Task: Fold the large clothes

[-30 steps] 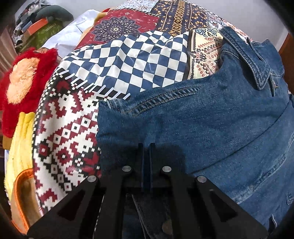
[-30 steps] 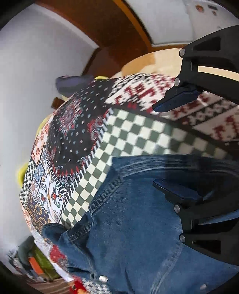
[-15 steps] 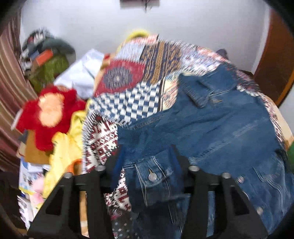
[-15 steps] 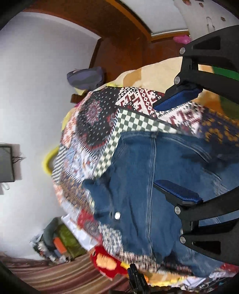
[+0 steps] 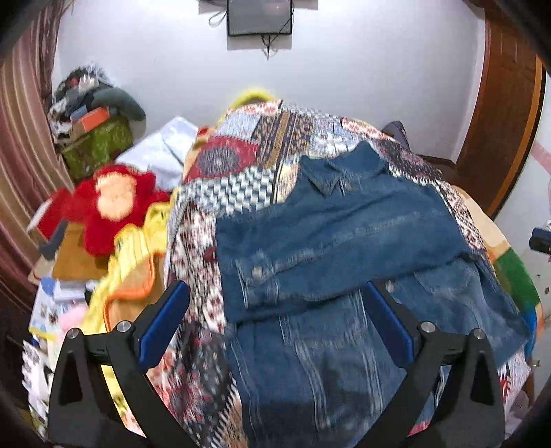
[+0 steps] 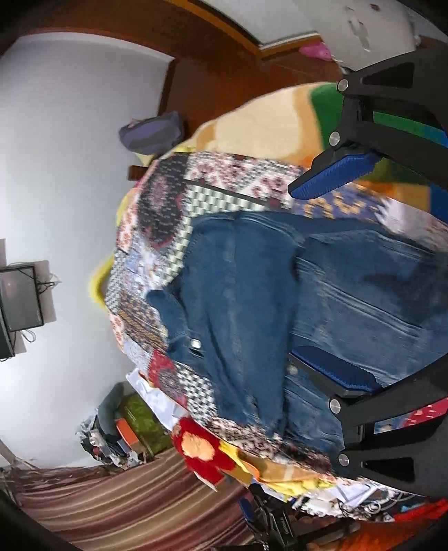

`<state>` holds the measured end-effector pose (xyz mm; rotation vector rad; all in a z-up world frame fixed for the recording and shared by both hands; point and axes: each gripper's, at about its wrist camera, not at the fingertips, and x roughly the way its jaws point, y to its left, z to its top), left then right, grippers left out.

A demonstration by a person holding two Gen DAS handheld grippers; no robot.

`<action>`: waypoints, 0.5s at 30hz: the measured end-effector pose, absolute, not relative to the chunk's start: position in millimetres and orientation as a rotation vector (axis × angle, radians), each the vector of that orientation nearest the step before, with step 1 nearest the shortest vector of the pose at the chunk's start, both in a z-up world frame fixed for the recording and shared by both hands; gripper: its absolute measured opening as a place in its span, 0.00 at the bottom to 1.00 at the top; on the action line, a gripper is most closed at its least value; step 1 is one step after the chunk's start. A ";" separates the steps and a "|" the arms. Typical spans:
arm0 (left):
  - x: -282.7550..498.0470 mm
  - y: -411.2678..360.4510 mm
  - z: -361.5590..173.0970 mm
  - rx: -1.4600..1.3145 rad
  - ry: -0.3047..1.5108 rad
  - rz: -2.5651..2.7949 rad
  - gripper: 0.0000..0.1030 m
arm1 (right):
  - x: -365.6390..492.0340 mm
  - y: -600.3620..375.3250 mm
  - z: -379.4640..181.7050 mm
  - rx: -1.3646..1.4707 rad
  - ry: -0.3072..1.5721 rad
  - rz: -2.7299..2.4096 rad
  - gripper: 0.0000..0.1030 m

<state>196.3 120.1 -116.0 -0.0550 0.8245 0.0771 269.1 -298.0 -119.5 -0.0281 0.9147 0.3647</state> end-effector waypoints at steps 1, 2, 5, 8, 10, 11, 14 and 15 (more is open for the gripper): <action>191.0 122.7 -121.4 -0.061 0.839 0.079 0.98 | 262.9 -299.5 -125.9 -0.019 0.932 0.365 0.83; 185.6 125.2 -126.9 -0.067 0.853 0.085 0.99 | 258.6 -300.7 -131.8 -0.012 0.946 0.363 0.83; 166.0 142.0 -151.1 -0.137 0.905 0.106 0.98 | 243.1 -309.9 -157.2 0.017 1.004 0.321 0.83; 150.8 158.4 -182.2 -0.240 0.990 0.116 0.98 | 231.7 -321.9 -183.5 0.051 1.073 0.294 0.83; 141.5 166.1 -202.5 -0.288 1.044 0.130 0.98 | 226.0 -329.6 -200.5 0.095 1.127 0.286 0.83; 136.4 168.5 -211.6 -0.310 1.065 0.135 0.98 | 224.0 -332.5 -207.4 0.115 1.147 0.288 0.83; 122.6 173.9 -228.3 -0.430 1.076 0.109 0.98 | 218.7 -336.5 -215.1 0.137 1.161 0.306 0.83; 119.6 173.8 -232.1 -0.468 1.078 0.094 0.98 | 217.8 -337.0 -215.0 0.134 1.154 0.316 0.83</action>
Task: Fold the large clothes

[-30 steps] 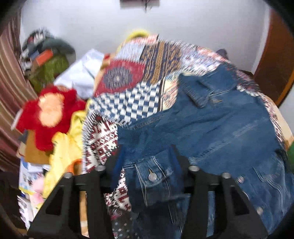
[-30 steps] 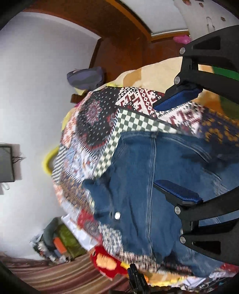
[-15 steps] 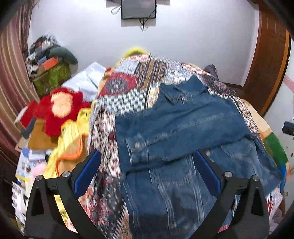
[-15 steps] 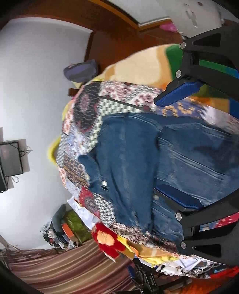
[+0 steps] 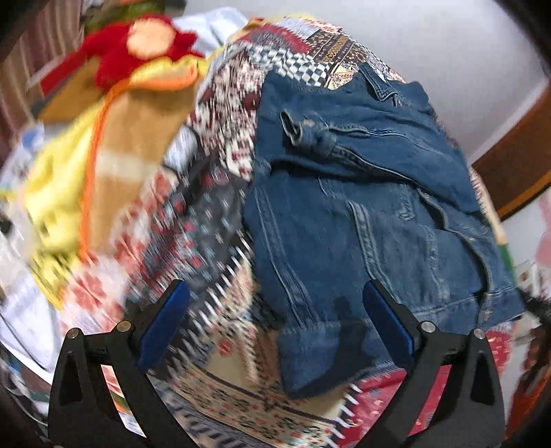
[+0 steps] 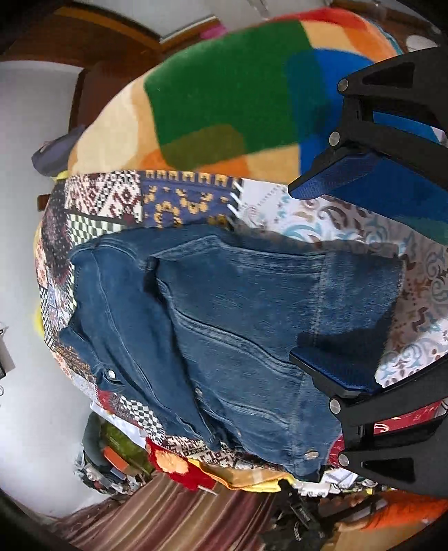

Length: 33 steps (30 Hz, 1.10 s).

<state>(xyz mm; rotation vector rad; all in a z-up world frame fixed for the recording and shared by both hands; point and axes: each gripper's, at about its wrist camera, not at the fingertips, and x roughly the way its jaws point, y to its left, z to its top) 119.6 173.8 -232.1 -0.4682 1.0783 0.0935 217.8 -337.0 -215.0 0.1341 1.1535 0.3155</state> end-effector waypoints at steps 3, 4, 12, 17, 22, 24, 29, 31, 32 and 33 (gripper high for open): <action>115.2 168.3 -244.7 -0.547 1.102 0.060 0.98 | 216.0 -339.1 -213.4 0.157 1.144 0.353 0.83; 114.8 166.3 -248.1 -0.561 1.110 0.053 0.98 | 215.8 -338.6 -214.5 0.179 1.154 0.377 0.81; 108.0 157.8 -265.3 -0.697 1.120 0.014 0.76 | 212.2 -334.1 -219.6 0.216 1.131 0.422 0.42; 105.5 149.9 -258.3 -0.702 1.118 -0.049 0.56 | 213.7 -341.3 -217.5 0.241 1.103 0.405 0.20; 104.5 145.3 -243.3 -0.641 1.090 -0.059 0.32 | 217.8 -335.0 -202.7 0.207 1.036 0.412 0.17; 108.8 145.0 -233.7 -0.622 1.068 -0.060 0.22 | 223.7 -328.3 -192.8 0.180 1.006 0.424 0.17; 137.3 150.8 -194.4 -0.580 0.975 -0.075 0.11 | 250.8 -320.0 -169.8 0.180 0.969 0.466 0.17; 151.7 153.3 -175.3 -0.557 0.929 -0.091 0.11 | 264.6 -312.3 -159.3 0.154 0.944 0.480 0.17; 161.3 154.4 -162.2 -0.536 0.896 -0.093 0.11 | 270.6 -307.8 -154.4 0.140 0.931 0.485 0.17; 172.2 153.4 -152.5 -0.518 0.872 -0.091 0.11 | 277.4 -302.4 -148.8 0.120 0.914 0.489 0.17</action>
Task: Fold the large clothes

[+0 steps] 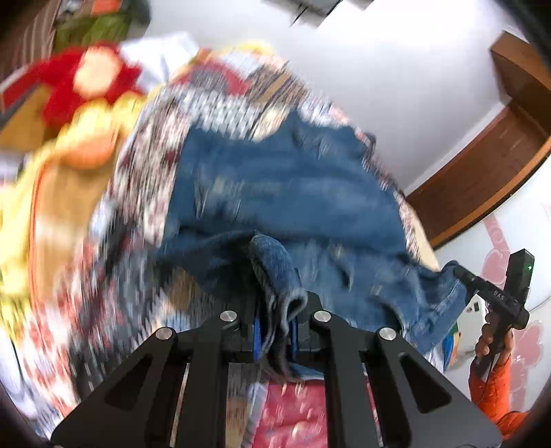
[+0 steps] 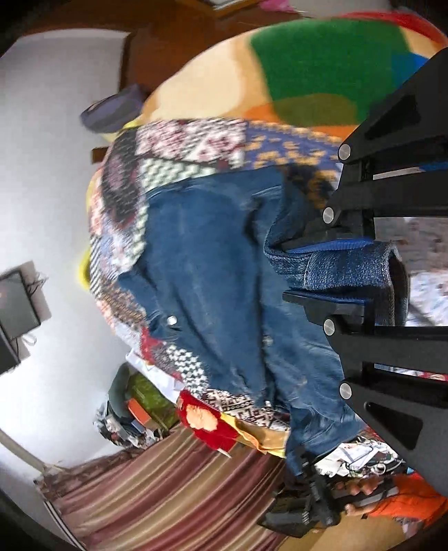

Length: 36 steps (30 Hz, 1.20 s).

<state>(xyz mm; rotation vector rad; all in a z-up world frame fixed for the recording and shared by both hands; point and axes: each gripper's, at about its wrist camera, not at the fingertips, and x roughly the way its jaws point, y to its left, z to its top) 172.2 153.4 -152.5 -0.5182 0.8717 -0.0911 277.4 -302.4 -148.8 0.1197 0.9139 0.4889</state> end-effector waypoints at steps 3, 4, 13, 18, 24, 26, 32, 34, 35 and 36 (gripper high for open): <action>201.0 159.4 -122.1 -0.483 0.788 -0.095 0.11 | 302.4 -287.6 -129.6 0.061 0.853 0.482 0.17; 210.0 160.9 -116.3 -0.476 0.773 -0.097 0.11 | 314.5 -284.8 -122.0 0.060 0.831 0.476 0.17; 313.9 191.8 -107.1 -0.492 0.698 -0.024 0.11 | 431.0 -262.3 -92.6 0.064 0.743 0.386 0.17; 367.3 207.5 -150.1 -0.526 0.763 0.036 0.11 | 498.9 -240.7 -130.3 0.042 0.801 0.329 0.17; 412.7 221.2 -233.8 -0.556 0.942 0.102 0.13 | 549.0 -226.8 -213.7 -0.030 0.930 0.274 0.17; 418.3 224.5 -256.9 -0.581 0.981 0.104 0.15 | 555.1 -230.5 -234.4 -0.040 0.954 0.265 0.17; 420.9 219.8 -285.1 -0.553 1.024 0.112 0.18 | 551.6 -252.9 -232.0 -0.125 0.917 0.167 0.17; 420.8 221.4 -283.8 -0.565 1.032 0.114 0.17 | 552.1 -272.0 -223.5 -0.150 0.925 0.115 0.17; 421.0 219.9 -280.5 -0.552 1.039 0.116 0.17 | 551.6 -283.4 -219.3 -0.135 0.938 0.110 0.17; 422.9 217.0 -275.0 -0.519 1.044 0.120 0.17 | 548.1 -296.0 -213.3 -0.103 0.944 0.116 0.17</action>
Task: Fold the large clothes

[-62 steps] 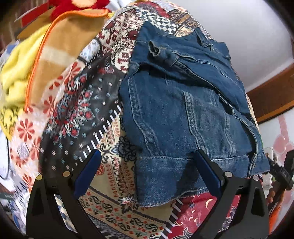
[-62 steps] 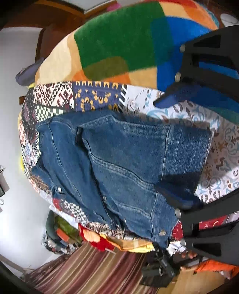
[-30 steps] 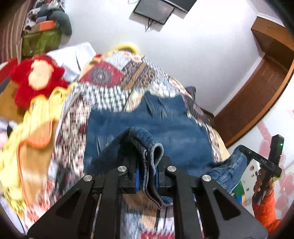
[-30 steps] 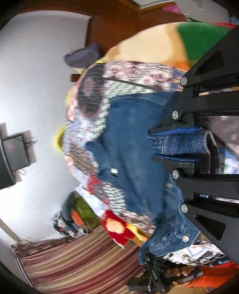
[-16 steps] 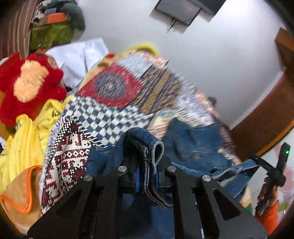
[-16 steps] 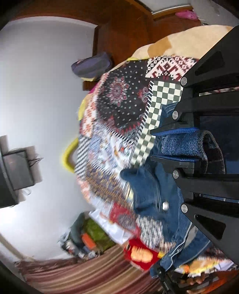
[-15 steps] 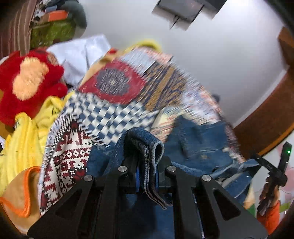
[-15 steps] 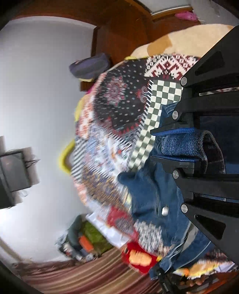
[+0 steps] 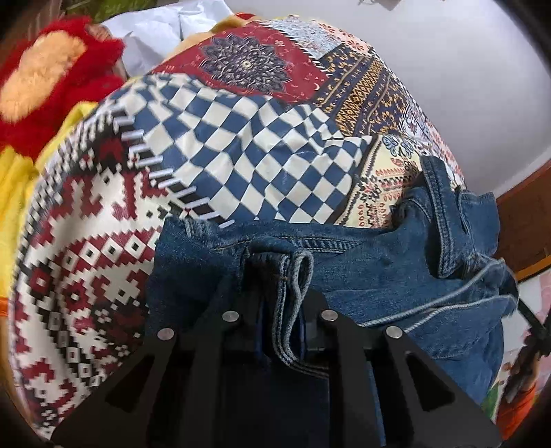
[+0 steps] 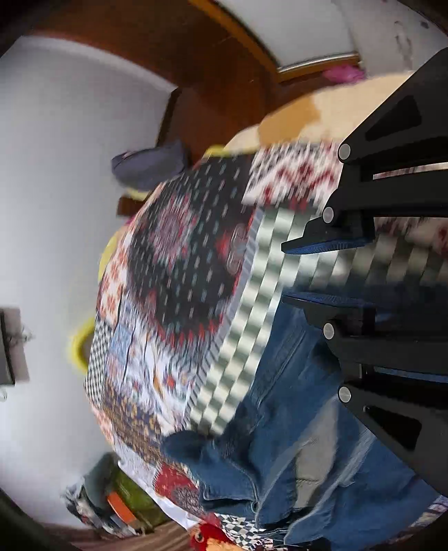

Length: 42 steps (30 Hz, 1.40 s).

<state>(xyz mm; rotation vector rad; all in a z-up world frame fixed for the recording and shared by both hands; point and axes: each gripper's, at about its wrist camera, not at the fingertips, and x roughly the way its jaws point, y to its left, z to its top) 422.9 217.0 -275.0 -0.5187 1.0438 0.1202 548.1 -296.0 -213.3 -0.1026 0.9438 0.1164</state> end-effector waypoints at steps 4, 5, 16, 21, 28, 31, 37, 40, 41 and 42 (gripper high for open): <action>425.3 201.2 -238.3 -0.354 1.043 0.123 0.22 | 523.3 -315.3 -186.1 -0.085 0.912 0.162 0.17; 423.5 197.6 -224.3 -0.314 1.034 0.123 0.26 | 515.2 -314.7 -178.9 -0.092 0.906 0.185 0.17; 388.0 202.9 -143.7 -0.148 0.866 0.226 0.97 | 460.2 -231.3 -160.0 -0.096 0.905 0.467 0.17; 381.2 188.0 -191.1 -0.090 1.039 0.126 0.97 | 455.6 -190.8 -184.8 -0.141 0.960 0.542 0.17; 404.4 169.5 -265.2 0.005 1.180 0.116 0.97 | 479.2 -153.8 -232.0 -0.195 1.073 0.561 0.17; 426.1 181.9 -264.5 -0.028 1.153 0.160 0.97 | 497.9 -148.2 -245.0 -0.196 1.091 0.551 0.17; 459.8 208.4 -263.4 -0.056 1.134 0.217 0.98 | 541.0 -157.3 -241.4 -0.150 1.012 0.460 0.17; 458.2 214.8 -260.4 -0.083 1.123 0.233 0.99 | 556.2 -171.8 -239.2 -0.117 0.958 0.381 0.17; 457.2 217.7 -259.7 -0.098 1.122 0.235 0.99 | 559.1 -175.0 -239.1 -0.099 0.966 0.382 0.17; 453.9 222.6 -258.7 -0.119 1.125 0.235 0.99 | 561.2 -177.1 -239.7 -0.087 0.983 0.382 0.17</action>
